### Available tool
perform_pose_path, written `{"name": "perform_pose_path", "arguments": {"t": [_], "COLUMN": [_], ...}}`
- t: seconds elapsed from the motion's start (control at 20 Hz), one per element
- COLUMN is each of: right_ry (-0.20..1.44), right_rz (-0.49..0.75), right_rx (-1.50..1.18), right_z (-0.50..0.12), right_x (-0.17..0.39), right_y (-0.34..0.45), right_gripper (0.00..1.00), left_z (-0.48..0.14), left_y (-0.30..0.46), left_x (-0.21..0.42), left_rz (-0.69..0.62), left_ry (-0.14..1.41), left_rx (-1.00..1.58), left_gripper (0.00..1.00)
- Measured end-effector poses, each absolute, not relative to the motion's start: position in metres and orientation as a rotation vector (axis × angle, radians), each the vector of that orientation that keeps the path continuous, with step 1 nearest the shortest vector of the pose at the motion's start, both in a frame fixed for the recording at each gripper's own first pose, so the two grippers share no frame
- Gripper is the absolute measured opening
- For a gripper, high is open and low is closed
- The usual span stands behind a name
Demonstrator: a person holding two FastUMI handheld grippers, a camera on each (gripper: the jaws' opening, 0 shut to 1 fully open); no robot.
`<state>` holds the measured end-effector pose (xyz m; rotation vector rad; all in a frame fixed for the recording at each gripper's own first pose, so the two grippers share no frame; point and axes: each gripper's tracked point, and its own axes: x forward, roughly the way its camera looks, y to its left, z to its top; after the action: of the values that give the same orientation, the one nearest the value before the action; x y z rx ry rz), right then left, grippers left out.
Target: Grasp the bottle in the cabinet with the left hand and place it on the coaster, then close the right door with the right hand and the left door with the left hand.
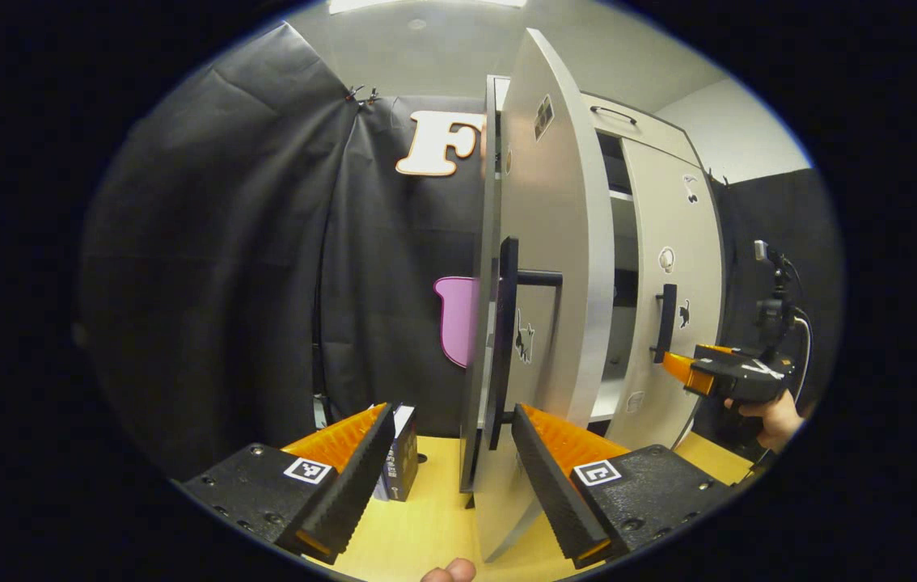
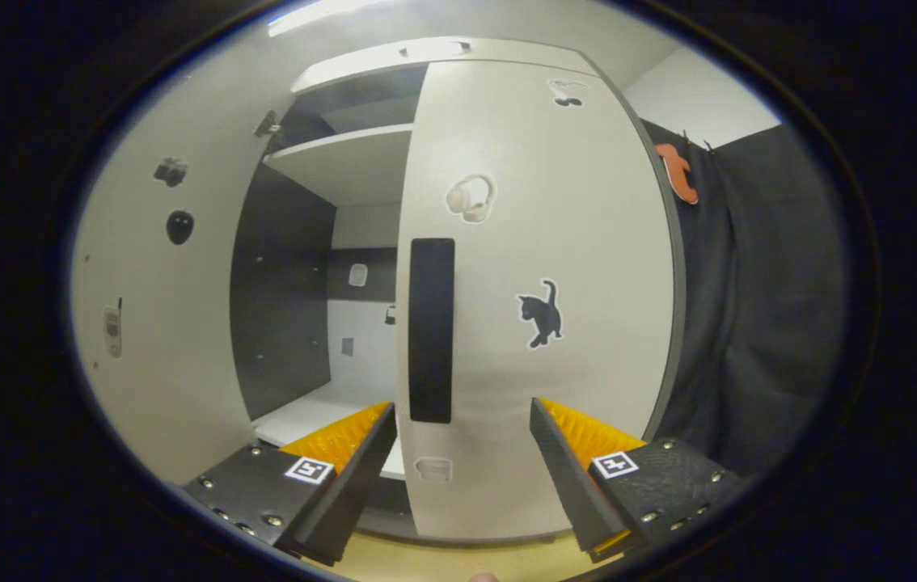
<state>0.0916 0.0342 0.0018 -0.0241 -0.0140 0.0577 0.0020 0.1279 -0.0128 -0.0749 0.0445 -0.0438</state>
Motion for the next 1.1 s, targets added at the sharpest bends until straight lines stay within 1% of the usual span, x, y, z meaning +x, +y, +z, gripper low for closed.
{"name": "perform_pose_path", "arguments": {"t": [0.05, 0.1, 0.15, 0.3, 0.7, 0.75, 0.8, 0.85, 1.0, 1.05, 1.1], "right_ry": [-0.01, -0.005, 0.004, 0.014, 0.052, 0.06, 0.068, 0.071, 0.078, 0.081, 0.088], "right_rz": [0.068, 0.081, 0.091, 0.099, 0.07, 0.07, 0.072, 0.07, 0.062, 0.062, 0.062], "right_rx": [-0.025, -0.016, -0.005, -0.025, -0.064, -0.053, -0.042, -0.039, -0.043, -0.035, -0.025], "right_z": [0.0, -0.001, -0.003, -0.007, -0.02, -0.022, -0.023, -0.024, -0.026, -0.027, -0.028], "right_x": [0.086, 0.082, 0.079, 0.068, 0.057, 0.056, 0.056, 0.055, 0.053, 0.051, 0.052], "right_y": [0.035, 0.037, 0.039, 0.034, -0.007, -0.009, -0.011, -0.013, -0.023, -0.026, -0.029], "right_gripper": [1.0, 0.97, 1.0, 1.0, 1.0, 0.98, 1.0, 1.0, 1.0, 1.0, 1.0], "left_z": [-0.012, -0.012, -0.014, -0.011, -0.011, -0.011, -0.011, -0.012, -0.012, -0.012, -0.013], "left_y": [0.121, 0.114, 0.104, 0.077, 0.031, 0.027, 0.021, 0.017, 0.006, -0.001, -0.007], "left_x": [0.002, 0.003, 0.005, 0.008, 0.024, 0.025, 0.027, 0.03, 0.04, 0.045, 0.05], "left_rz": [-0.056, -0.071, -0.091, -0.131, -0.171, -0.177, -0.184, -0.191, -0.194, -0.204, -0.21], "left_ry": [0.044, 0.045, 0.053, 0.039, 0.025, 0.024, 0.025, 0.027, 0.022, 0.019, 0.018], "left_rx": [-0.064, -0.053, -0.038, 0.0, -0.017, -0.023, -0.028, -0.036, -0.043, -0.051, -0.06], "left_gripper": [0.93, 0.93, 0.93, 0.93, 0.93, 0.93, 0.88, 0.93, 0.94, 1.0, 1.0]}}
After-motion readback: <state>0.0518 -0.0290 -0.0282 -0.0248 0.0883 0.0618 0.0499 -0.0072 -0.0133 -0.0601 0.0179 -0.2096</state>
